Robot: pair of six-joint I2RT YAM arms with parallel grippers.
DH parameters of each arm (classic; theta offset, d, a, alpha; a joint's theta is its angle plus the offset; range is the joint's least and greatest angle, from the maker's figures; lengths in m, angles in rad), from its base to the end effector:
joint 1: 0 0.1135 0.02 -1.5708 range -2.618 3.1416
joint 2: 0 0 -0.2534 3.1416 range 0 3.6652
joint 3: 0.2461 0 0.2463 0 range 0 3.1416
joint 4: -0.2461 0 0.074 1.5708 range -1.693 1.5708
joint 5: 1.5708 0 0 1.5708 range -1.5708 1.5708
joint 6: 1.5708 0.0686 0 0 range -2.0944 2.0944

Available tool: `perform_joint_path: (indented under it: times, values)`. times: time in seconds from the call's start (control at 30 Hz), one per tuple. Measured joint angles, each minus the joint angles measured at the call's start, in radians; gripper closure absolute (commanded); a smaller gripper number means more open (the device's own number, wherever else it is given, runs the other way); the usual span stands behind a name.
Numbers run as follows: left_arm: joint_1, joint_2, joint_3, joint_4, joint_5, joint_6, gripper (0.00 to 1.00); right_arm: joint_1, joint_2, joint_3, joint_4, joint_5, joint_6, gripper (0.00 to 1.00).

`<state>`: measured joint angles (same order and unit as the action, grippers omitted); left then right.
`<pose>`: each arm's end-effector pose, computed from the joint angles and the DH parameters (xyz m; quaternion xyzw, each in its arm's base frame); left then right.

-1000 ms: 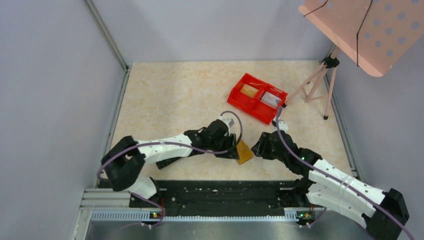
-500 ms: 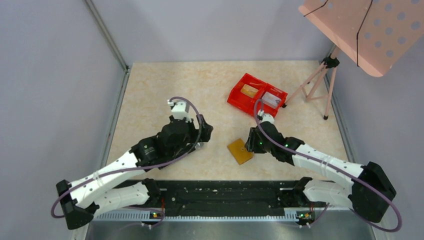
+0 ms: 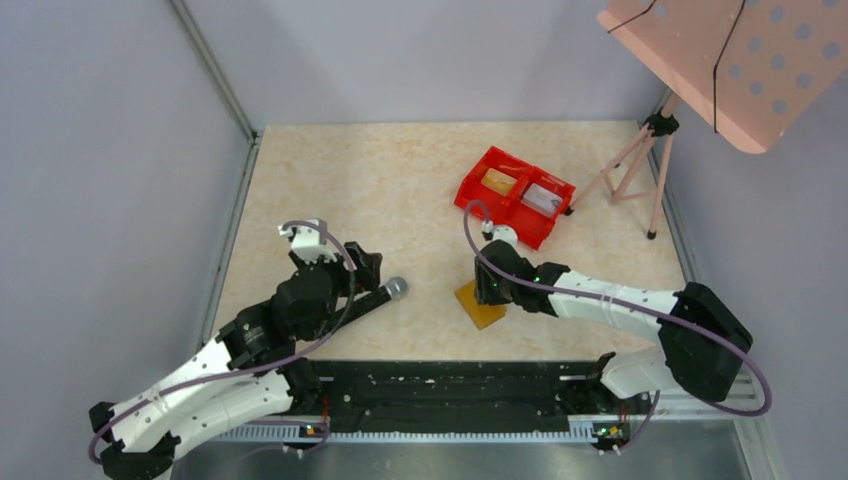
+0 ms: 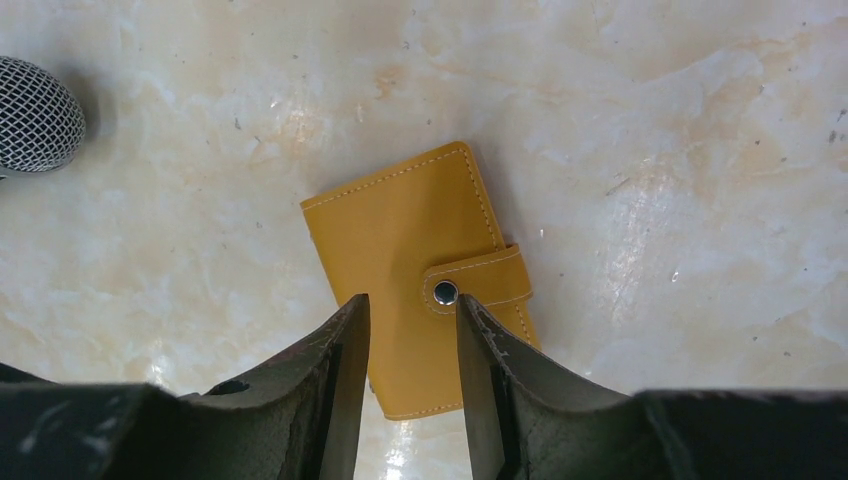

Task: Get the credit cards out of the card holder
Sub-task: Open the card holder at the center of the board.

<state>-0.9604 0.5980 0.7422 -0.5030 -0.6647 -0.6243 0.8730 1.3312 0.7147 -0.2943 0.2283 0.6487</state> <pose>0.1253 -0.1054 0.3049 -0.0533 0.7971 -0.1951 0.5690 0.1891 0.2014 0.1593 -0.0685 0.9381 0.1439 0.3075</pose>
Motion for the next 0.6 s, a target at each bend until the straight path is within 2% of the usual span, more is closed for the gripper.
perform_joint_path:
  times: [0.43, 0.5, 0.6]
  values:
    - [0.000, -0.035, -0.039, -0.006, -0.032, -0.003, 0.14, 0.019, 0.103, 0.022, -0.006, 0.058, -0.021, 0.64]
    - [0.000, -0.035, -0.041, -0.006, -0.031, -0.005, 0.15, 0.026, 0.110, 0.028, -0.009, 0.069, -0.021, 0.65]
    - [0.000, -0.035, -0.044, -0.006, -0.022, -0.013, 0.16, 0.042, 0.125, 0.039, -0.013, 0.098, -0.021, 0.74]
